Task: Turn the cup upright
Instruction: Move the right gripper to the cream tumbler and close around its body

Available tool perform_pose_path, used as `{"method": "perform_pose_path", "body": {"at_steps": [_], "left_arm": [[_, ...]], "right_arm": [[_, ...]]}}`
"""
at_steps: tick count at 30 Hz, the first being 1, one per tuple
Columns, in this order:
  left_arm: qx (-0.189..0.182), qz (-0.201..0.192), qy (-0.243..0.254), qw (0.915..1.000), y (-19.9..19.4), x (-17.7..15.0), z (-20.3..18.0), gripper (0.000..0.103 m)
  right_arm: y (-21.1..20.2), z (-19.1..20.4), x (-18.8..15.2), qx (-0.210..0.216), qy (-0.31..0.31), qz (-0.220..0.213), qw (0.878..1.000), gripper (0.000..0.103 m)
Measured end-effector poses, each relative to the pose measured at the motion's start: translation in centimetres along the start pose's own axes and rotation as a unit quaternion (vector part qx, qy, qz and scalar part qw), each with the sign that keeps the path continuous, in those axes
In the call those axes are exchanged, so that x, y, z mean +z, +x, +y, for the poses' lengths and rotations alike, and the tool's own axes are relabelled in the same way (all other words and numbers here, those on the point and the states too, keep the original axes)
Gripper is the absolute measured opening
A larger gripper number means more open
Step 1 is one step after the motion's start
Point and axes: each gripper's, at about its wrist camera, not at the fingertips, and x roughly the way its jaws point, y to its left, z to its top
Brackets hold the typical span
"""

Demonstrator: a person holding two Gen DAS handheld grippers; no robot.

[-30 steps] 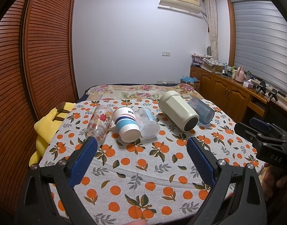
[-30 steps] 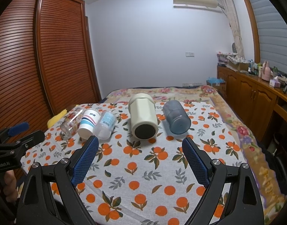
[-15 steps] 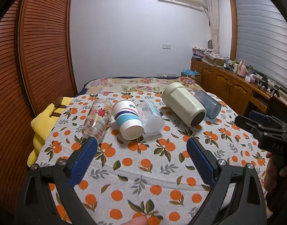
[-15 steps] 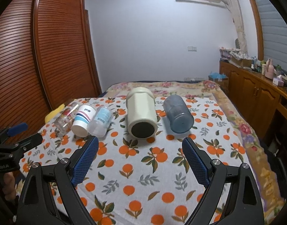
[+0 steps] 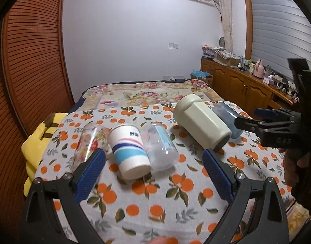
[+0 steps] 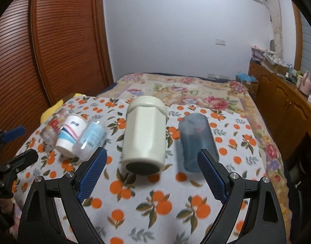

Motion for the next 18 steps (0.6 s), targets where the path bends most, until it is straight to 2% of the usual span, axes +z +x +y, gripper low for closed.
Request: {"method": "perform_pose_path", "body": {"at_steps": [6,10,18], "left_arm": [[-0.006,0.020,-0.001,0.9998,3.6,1.4,0.5,0.097],[-0.014,0.035,-0.005,0.9993,5.5,1.8,0.9,0.097],[-0.023,0.047,-0.013,0.9985,7.2,2.1,1.9,0.097]], "right_arm": [[4.0,-0.4,2.4,0.020,-0.001,0.043,0.999,0.092],[7.5,0.0,3.5,0.035,-0.017,0.092,0.995,0.092],[11.9,0.2,4.5,0.056,-0.016,0.164,0.985,0.092]]}}
